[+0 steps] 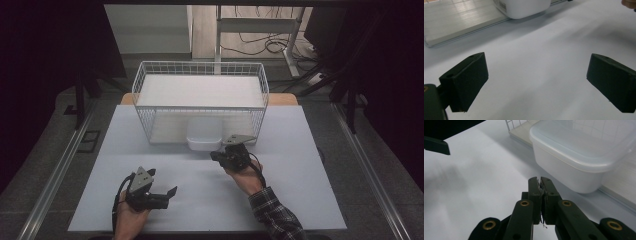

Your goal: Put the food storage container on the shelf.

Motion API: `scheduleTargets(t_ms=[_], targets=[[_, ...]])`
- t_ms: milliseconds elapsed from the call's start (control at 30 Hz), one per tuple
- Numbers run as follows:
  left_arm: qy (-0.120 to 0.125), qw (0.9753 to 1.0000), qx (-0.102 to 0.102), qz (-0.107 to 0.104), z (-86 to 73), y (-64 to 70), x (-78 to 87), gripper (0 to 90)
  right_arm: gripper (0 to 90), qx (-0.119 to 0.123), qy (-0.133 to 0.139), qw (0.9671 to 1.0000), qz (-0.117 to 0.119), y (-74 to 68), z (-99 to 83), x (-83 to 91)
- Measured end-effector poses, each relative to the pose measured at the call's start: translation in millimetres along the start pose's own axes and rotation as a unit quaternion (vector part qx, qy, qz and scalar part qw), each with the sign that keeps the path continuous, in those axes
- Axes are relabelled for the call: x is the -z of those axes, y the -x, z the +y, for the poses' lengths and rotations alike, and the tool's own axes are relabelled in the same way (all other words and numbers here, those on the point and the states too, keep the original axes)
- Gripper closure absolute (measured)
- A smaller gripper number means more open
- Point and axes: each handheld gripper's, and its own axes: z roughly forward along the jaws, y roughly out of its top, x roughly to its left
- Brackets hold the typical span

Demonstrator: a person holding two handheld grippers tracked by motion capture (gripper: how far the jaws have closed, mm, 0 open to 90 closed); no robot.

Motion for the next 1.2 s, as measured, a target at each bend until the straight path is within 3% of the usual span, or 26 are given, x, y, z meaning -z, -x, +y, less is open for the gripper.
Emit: scheduleTargets(t_ms=[200, 500, 900, 1200], targets=[[0.004, 1.0, 0.0, 0.008, -5.5, -0.3, 7.5, 2.7, 87.9, 0.002, -0.007, 1.0, 0.0, 3.0, 3.6, -17.0], [0.003, 0.9999, -0.003, 0.01, -8.4, 0.6, 10.6, 3.9, 88.9, -0.017, -0.012, 0.9998, -0.008, 12.8, 7.3, -42.4], [0.001, 0.9999, -0.008, 0.007, -8.3, 2.4, 8.1, 3.6, 89.0, -0.019, -0.008, 0.9995, -0.023, 20.5, 15.4, -52.2], [-0.003, 1.0, 0.006, 0.002, -8.5, 0.7, 8.3, 4.4, 89.0, -0.011, -0.01, 0.9992, -0.037, 28.6, 23.2, -61.0]])
